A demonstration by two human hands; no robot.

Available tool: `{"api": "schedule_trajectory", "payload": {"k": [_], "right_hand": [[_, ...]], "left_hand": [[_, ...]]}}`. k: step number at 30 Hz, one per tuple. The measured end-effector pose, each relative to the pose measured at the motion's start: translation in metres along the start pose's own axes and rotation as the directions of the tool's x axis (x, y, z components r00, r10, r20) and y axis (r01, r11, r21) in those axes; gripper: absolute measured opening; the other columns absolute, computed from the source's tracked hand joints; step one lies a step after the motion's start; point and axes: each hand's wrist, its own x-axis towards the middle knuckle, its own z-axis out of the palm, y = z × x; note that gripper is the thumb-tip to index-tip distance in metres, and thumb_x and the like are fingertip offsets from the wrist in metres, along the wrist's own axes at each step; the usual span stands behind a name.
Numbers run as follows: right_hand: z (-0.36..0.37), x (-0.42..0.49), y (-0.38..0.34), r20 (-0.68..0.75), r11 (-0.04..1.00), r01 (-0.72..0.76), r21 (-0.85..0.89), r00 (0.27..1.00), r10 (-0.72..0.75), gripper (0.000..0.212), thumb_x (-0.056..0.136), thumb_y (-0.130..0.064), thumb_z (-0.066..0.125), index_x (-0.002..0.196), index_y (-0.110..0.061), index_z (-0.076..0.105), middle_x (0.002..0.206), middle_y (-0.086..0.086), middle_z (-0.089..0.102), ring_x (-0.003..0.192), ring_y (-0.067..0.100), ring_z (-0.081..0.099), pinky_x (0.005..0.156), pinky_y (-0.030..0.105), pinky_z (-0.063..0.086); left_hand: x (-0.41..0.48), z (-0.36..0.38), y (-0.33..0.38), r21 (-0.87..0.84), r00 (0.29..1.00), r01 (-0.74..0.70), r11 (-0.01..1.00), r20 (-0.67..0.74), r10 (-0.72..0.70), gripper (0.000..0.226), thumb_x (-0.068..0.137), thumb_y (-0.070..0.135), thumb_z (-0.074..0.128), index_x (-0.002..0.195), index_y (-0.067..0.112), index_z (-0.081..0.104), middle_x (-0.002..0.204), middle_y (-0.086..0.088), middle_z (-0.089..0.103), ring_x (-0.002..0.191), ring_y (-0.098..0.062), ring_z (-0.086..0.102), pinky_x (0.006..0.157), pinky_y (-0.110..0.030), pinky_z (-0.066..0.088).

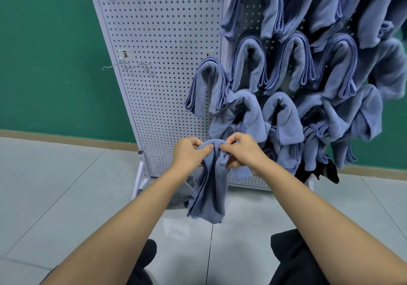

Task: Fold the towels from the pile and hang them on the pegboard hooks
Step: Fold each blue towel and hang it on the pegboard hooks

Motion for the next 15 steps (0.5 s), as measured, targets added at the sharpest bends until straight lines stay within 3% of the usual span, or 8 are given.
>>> {"api": "schedule_trajectory", "payload": {"k": [3, 7, 11, 15], "right_hand": [[-0.002, -0.005, -0.004, 0.072, 0.957, -0.070, 0.282, 0.996, 0.051, 0.017, 0.087, -0.012, 0.067, 0.085, -0.010, 0.050, 0.077, 0.010, 0.060, 0.061, 0.017, 0.065, 0.052, 0.027, 0.056], [-0.005, -0.006, -0.005, 0.143, 0.884, -0.110, 0.455, 0.989, 0.049, 0.017, 0.093, -0.012, 0.061, 0.084, -0.011, 0.046, 0.053, -0.001, 0.059, 0.056, 0.016, 0.067, 0.058, 0.028, 0.059], [-0.009, -0.006, -0.006, 0.189, 0.850, -0.127, 0.512, 0.981, 0.032, 0.012, 0.094, -0.014, 0.059, 0.086, -0.009, 0.052, 0.057, 0.001, 0.064, 0.059, 0.014, 0.068, 0.061, 0.026, 0.059], [-0.016, -0.004, -0.004, 0.183, 0.904, -0.075, 0.422, 0.983, -0.003, 0.021, 0.090, -0.025, 0.065, 0.101, -0.007, 0.062, 0.081, 0.005, 0.063, 0.066, 0.010, 0.058, 0.064, 0.022, 0.055]], "left_hand": [[-0.002, -0.001, 0.002, -0.140, 0.999, 0.026, 0.990, 0.051, -0.019, 0.018, 0.088, 0.021, 0.067, 0.074, 0.010, 0.061, 0.072, -0.009, 0.065, 0.063, -0.015, 0.060, 0.054, -0.019, 0.053], [-0.007, -0.008, 0.009, -0.216, 0.981, 0.002, 0.976, 0.190, 0.040, 0.026, 0.087, 0.034, 0.066, 0.089, 0.008, 0.068, 0.077, -0.001, 0.065, 0.071, -0.009, 0.061, 0.071, -0.022, 0.056], [-0.008, -0.013, 0.008, -0.097, 0.947, -0.079, 0.992, 0.303, 0.105, 0.028, 0.077, 0.021, 0.077, 0.103, 0.018, 0.066, 0.096, -0.002, 0.073, 0.088, -0.012, 0.067, 0.084, -0.026, 0.053], [-0.006, -0.016, 0.008, -0.142, 0.954, -0.110, 0.984, 0.261, 0.145, 0.021, 0.088, 0.005, 0.064, 0.093, 0.024, 0.065, 0.091, -0.003, 0.066, 0.087, -0.015, 0.060, 0.090, -0.035, 0.051]]}}
